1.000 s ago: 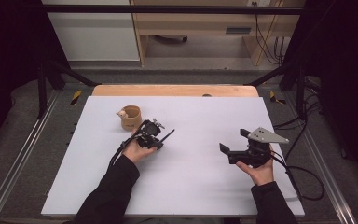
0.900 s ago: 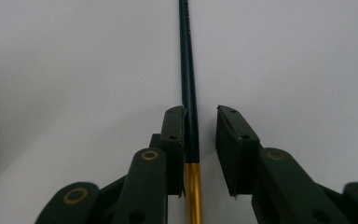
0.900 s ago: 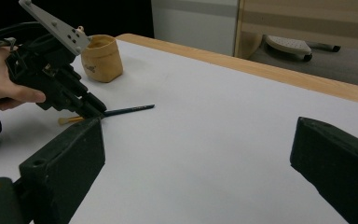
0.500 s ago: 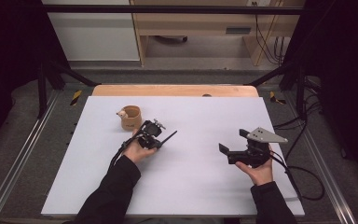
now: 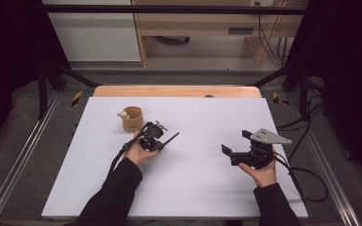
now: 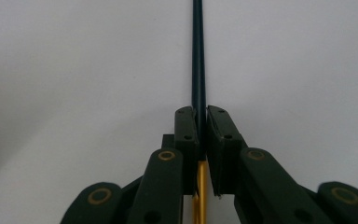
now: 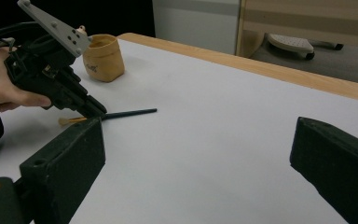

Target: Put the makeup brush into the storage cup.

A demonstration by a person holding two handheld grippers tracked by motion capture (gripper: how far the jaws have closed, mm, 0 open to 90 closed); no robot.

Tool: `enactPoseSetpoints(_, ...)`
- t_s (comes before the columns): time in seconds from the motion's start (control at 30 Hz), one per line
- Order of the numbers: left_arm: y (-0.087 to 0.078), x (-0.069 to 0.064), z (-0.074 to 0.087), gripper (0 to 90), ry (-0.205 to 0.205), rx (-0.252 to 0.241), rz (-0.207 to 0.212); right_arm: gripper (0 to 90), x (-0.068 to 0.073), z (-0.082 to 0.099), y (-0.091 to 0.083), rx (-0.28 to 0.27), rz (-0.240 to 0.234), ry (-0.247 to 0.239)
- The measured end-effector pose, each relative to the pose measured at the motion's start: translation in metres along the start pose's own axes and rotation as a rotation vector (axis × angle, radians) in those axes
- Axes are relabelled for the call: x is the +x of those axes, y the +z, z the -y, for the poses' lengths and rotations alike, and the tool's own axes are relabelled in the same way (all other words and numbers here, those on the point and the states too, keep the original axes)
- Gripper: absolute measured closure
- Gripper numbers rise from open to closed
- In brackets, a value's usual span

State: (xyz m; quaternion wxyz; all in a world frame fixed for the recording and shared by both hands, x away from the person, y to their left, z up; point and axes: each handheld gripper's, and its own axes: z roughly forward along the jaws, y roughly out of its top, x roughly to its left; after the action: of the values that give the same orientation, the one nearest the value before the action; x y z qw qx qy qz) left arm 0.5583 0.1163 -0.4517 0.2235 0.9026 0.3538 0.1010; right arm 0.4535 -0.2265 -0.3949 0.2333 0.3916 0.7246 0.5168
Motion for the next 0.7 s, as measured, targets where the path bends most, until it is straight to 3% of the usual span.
enactPoseSetpoints(0.27,-0.018,-0.006,0.003,83.2,0.039,-0.050,0.009,3.8,0.000,0.000,-0.001,0.002,-0.004,-0.003)
enactPoseSetpoints(0.7,-0.060,-0.020,0.032,83.2,0.079,-0.157,0.064,3.9,0.003,-0.002,0.000,0.007,0.002,-0.024)
